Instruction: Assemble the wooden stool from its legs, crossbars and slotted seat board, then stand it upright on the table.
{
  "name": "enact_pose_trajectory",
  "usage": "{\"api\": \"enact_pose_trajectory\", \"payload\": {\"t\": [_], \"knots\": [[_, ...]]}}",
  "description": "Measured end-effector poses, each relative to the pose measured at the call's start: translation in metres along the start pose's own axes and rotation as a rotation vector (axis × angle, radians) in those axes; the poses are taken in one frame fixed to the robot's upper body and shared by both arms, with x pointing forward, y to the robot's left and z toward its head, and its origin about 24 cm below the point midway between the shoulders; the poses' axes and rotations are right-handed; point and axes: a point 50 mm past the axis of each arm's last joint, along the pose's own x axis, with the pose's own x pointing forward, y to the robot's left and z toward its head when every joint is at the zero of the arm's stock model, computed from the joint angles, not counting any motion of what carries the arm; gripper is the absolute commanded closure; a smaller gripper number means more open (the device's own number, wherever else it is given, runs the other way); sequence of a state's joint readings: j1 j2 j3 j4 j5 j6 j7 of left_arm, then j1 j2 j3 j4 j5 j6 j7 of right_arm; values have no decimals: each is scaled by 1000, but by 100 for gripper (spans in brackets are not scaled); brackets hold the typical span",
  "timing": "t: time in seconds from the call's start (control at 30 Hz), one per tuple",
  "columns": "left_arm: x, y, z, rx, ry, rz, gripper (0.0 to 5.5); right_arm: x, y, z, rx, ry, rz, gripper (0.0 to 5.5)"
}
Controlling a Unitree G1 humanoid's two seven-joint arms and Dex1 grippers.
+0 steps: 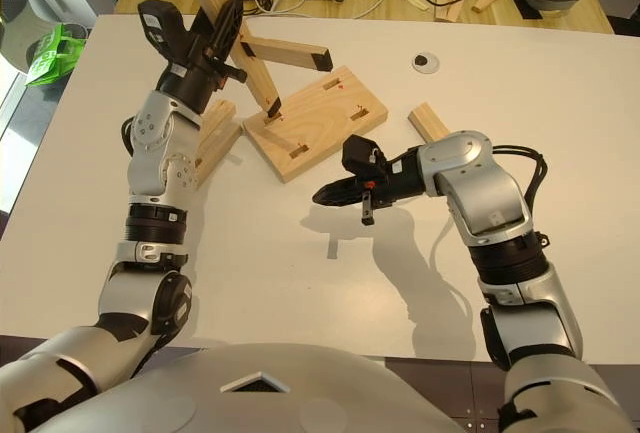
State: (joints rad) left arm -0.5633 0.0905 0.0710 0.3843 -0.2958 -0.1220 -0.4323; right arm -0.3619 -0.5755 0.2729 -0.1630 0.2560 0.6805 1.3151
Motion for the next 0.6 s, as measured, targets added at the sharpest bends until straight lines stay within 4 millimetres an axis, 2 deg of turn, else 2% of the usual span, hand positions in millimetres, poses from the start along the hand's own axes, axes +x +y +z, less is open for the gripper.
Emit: {"api": "enact_pose_trajectory", "payload": {"t": [0.23,0.6], "knots": [[2,-18,-15,72,17,-189,447,3,1,0,14,-21,-36,550],[-5,-14,-22,181,36,-242,447,7,1,0,25,-39,-43,550]]}}
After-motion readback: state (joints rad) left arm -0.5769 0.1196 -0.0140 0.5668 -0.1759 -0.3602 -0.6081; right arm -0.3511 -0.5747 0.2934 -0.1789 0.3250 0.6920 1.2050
